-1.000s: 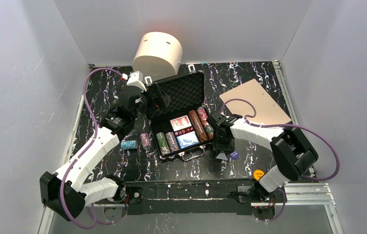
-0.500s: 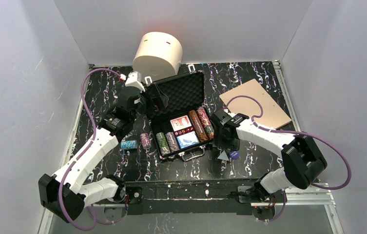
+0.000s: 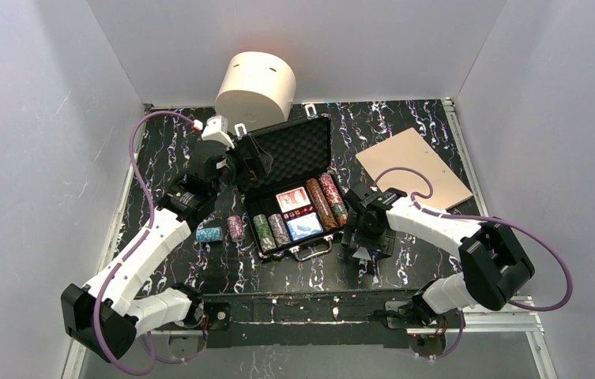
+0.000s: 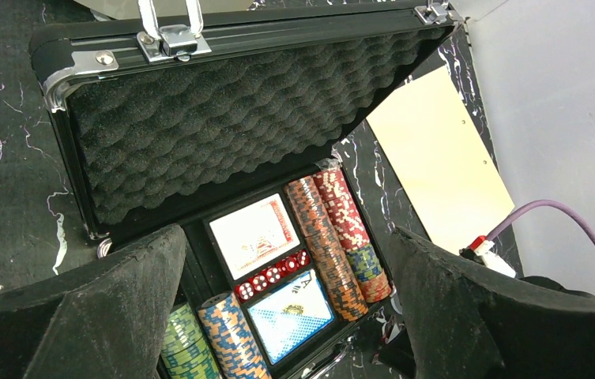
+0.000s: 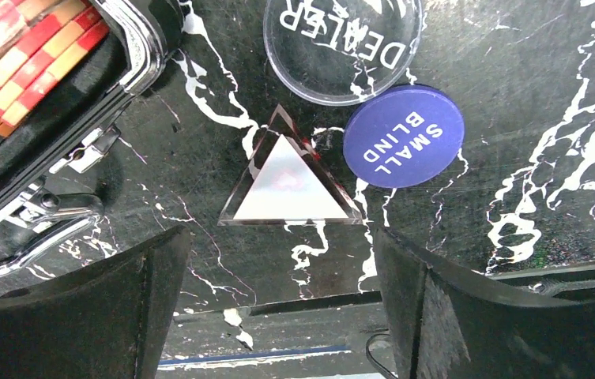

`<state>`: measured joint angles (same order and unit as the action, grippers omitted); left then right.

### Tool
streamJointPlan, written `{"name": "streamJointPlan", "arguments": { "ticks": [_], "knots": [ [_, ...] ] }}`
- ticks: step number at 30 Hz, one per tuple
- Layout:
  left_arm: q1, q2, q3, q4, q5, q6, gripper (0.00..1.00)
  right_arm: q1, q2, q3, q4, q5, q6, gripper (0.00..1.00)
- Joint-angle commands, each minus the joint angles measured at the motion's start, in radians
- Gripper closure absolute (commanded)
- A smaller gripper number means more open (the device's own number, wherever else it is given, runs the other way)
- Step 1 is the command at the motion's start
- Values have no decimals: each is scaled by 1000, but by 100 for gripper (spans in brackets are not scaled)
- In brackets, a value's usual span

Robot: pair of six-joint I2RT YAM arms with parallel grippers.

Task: Pack up texas hold em set

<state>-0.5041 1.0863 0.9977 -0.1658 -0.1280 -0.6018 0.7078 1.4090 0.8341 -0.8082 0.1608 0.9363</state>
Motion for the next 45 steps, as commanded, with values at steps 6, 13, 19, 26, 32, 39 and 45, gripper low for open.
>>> {"name": "streamJointPlan", "arguments": {
  "ticks": [6, 13, 19, 26, 32, 39, 45],
  "knots": [
    [1, -25, -1, -13, -8, 10, 2, -4, 72, 11, 6, -56, -2, 5],
    [0, -37, 0, -19, -14, 14, 2, -9, 57, 63, -52, 31, 33, 5],
    [1, -41, 13, -19, 41, 47, 2, -97, -60, 102, -185, 202, 160, 9],
    [-61, 78, 61, 5, 268, 89, 11, -272, -198, 82, -265, 266, 200, 15],
    [-243, 229, 124, 33, 325, 89, 23, -482, -236, 73, -304, 238, 147, 15],
    [-323, 342, 186, 42, 403, 97, 30, -764, -198, 57, -349, 233, 158, 23],
    [-344, 332, 190, 41, 393, 110, 29, -912, -250, 40, -431, 307, 277, 47]
  ]
}}
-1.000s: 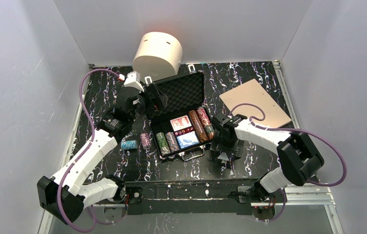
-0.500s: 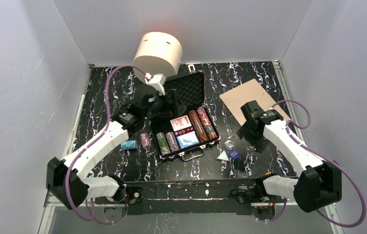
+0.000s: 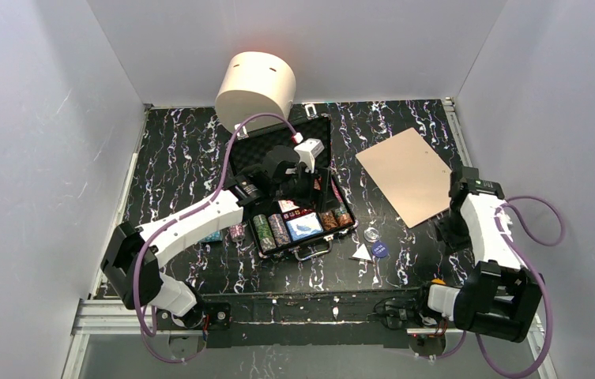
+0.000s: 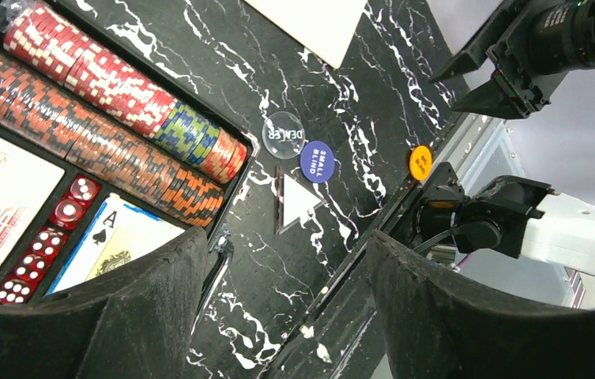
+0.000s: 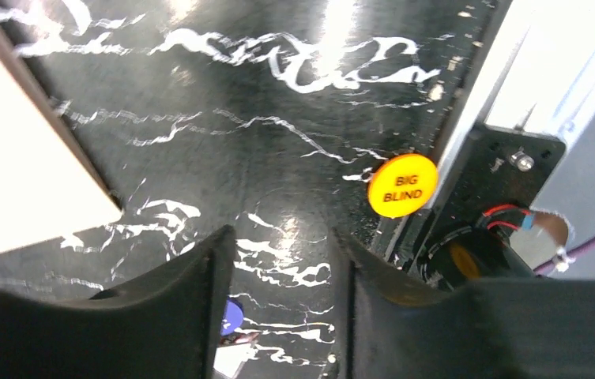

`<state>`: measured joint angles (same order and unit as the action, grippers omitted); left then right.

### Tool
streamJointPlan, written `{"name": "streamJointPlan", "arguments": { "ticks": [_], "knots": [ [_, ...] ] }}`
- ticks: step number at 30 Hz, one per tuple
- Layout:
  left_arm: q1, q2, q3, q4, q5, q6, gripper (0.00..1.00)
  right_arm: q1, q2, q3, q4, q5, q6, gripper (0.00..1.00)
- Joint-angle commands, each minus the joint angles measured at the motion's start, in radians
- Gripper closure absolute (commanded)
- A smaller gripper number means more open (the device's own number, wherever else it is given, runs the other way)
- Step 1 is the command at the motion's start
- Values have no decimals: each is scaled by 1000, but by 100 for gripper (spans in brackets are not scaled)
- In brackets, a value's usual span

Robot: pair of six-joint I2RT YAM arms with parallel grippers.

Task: Pack up texas hold em set

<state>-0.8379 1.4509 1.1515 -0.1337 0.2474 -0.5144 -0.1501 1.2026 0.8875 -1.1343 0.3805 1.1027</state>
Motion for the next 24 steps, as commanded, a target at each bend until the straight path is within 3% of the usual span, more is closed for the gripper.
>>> {"name": "streamJointPlan", "arguments": {
  "ticks": [1, 4, 9, 14, 19, 24],
  "knots": [
    [-11, -37, 34, 10, 13, 26, 28, -68, -49, -27, -108, 104, 127, 51],
    [-12, -43, 27, 9, 4, 47, 26, -117, -33, -60, -145, 147, 181, 57],
    [-12, -28, 16, 17, 13, 58, 24, -155, 27, -48, -171, 188, 211, 55],
    [-30, 48, 39, 51, 55, 56, 21, -155, 32, 4, -118, 186, 60, 45],
    [-107, 185, 118, 103, 83, 35, 21, -155, -77, 2, -32, 64, -125, 41],
    [-187, 297, 166, 234, 135, -18, 29, -155, -155, 43, 5, -18, -251, 40]
  ]
}}
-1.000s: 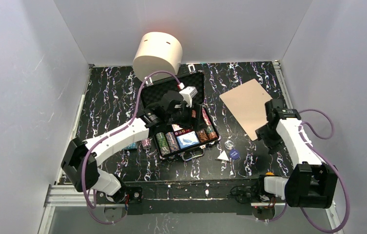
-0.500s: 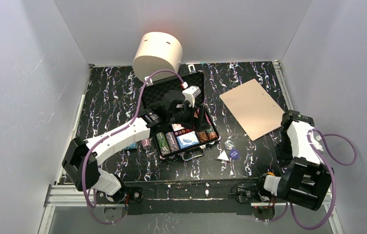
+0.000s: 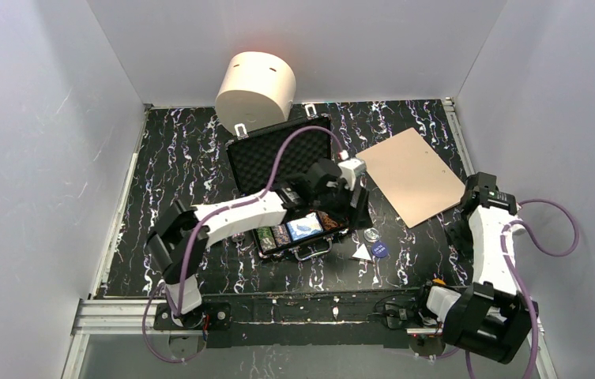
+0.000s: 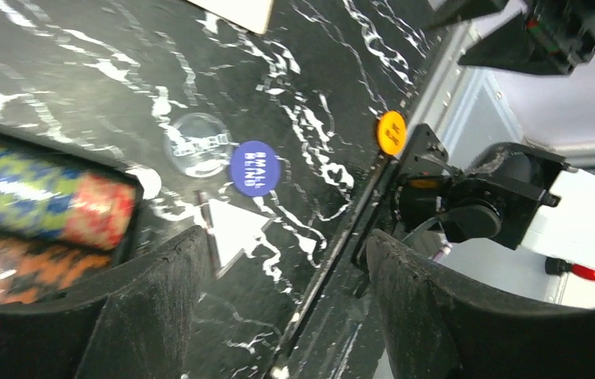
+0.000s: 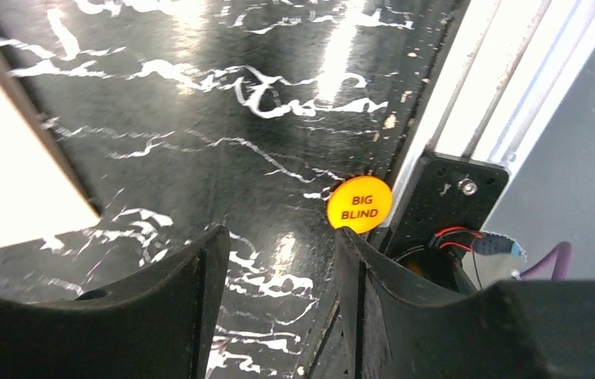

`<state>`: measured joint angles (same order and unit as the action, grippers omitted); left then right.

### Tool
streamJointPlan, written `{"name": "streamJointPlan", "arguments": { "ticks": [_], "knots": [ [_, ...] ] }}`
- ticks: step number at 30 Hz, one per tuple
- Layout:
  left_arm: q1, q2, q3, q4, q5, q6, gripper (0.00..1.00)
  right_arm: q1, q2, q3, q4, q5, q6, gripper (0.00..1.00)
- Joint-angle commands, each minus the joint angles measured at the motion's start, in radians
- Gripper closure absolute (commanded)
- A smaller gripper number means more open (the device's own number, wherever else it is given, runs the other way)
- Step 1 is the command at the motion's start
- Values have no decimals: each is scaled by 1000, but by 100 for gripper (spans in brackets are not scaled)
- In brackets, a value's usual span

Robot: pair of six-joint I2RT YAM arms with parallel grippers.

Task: Pack up texas hold em set

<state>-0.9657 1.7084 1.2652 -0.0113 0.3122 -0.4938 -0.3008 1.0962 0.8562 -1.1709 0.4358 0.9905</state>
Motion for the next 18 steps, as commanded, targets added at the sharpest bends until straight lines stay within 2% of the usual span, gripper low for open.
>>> {"name": "streamJointPlan", "arguments": {
  "ticks": [1, 3, 9, 13, 18],
  "knots": [
    [-72, 61, 56, 142, 81, -56, 32, -4, -53, 98, 42, -88, -158, 40],
    [-99, 104, 66, 187, 92, -94, 36, -4, -59, 154, 41, -124, -186, 39],
    [-163, 265, 149, 248, 70, -141, 40, -2, -61, 303, 95, -287, -265, 39],
    [-185, 426, 296, 193, 100, -175, 50, 2, -51, 358, 130, -499, -287, 40],
    [-204, 589, 448, 155, 182, -185, 55, 9, -50, 428, 165, -726, -309, 40]
  ]
}}
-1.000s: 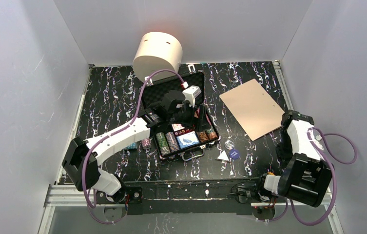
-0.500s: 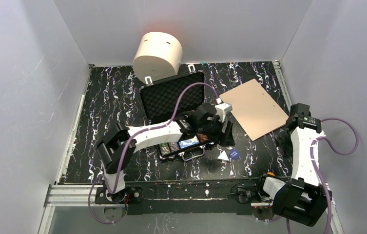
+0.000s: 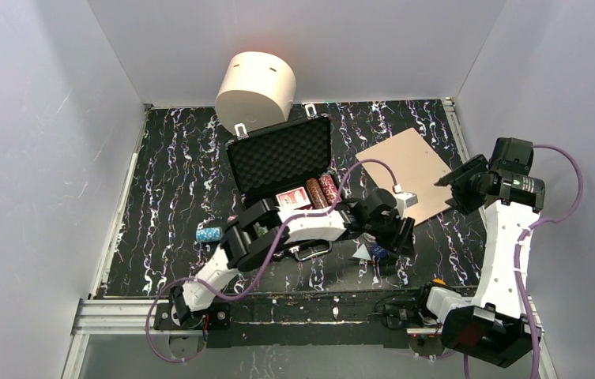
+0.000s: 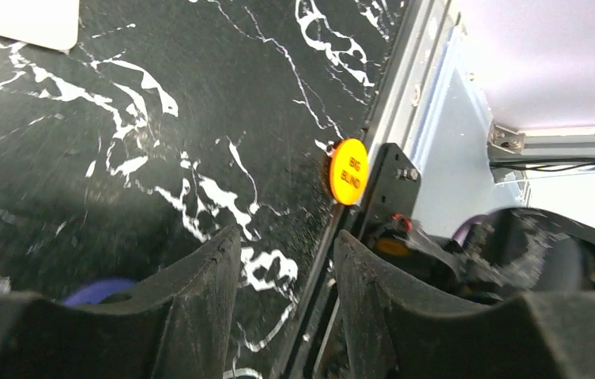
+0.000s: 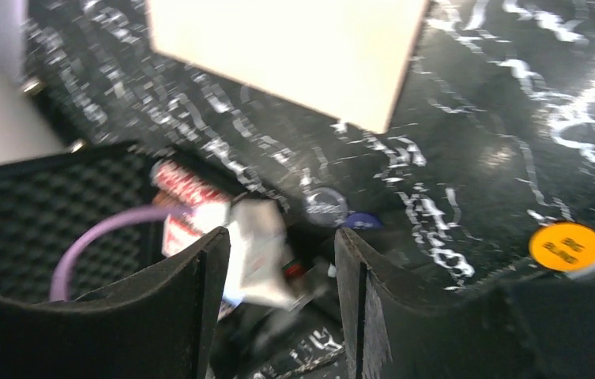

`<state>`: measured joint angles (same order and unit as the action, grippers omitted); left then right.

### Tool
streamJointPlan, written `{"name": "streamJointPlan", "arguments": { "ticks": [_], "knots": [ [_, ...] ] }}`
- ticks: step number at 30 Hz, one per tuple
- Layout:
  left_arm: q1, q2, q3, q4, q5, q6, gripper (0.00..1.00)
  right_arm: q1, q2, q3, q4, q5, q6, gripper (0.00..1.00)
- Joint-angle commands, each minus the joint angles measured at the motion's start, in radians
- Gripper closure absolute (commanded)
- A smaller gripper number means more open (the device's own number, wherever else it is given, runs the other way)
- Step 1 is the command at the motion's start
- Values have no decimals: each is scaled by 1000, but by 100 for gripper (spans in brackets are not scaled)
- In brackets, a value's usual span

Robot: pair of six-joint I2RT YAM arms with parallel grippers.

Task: Pack up texas hold em set

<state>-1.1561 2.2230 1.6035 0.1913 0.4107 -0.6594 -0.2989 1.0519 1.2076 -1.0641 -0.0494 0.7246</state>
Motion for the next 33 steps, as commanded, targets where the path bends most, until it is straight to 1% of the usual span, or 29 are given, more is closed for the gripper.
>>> {"name": "streamJointPlan", "arguments": {
  "ticks": [1, 3, 5, 6, 8, 10, 13, 15, 19, 26, 33],
  "knots": [
    [-17, 100, 143, -59, 104, -20, 56, 11, -5, 80, 73, -281, -44, 41],
    [-23, 135, 180, -73, 108, -19, 56, 17, -7, 79, 85, -348, -37, 40],
    [-25, 160, 201, -75, 102, -18, 50, 25, -17, 62, 111, -396, -31, 41],
    [-25, 170, 206, -77, 101, -17, 48, 28, -19, 57, 112, -403, -31, 40],
    [-27, 190, 224, -77, 108, -17, 48, 35, -26, 44, 121, -435, -33, 40],
    [-30, 209, 246, -79, 119, -7, 50, 39, -32, 36, 125, -448, -34, 40],
    [-30, 231, 286, -76, 144, -7, 63, 41, -47, 29, 124, -454, -36, 41],
    [-33, 258, 323, -65, 207, -29, 71, 41, -56, 27, 122, -457, -36, 41],
    [-51, 278, 340, -30, 295, -63, 81, 42, -74, 18, 122, -461, -28, 41],
    [-69, 271, 289, 71, 354, -126, 89, 43, -92, 18, 112, -488, -22, 41],
    [-93, 299, 326, 99, 392, -151, 97, 43, -85, 56, 79, -536, -22, 41]
  ]
}}
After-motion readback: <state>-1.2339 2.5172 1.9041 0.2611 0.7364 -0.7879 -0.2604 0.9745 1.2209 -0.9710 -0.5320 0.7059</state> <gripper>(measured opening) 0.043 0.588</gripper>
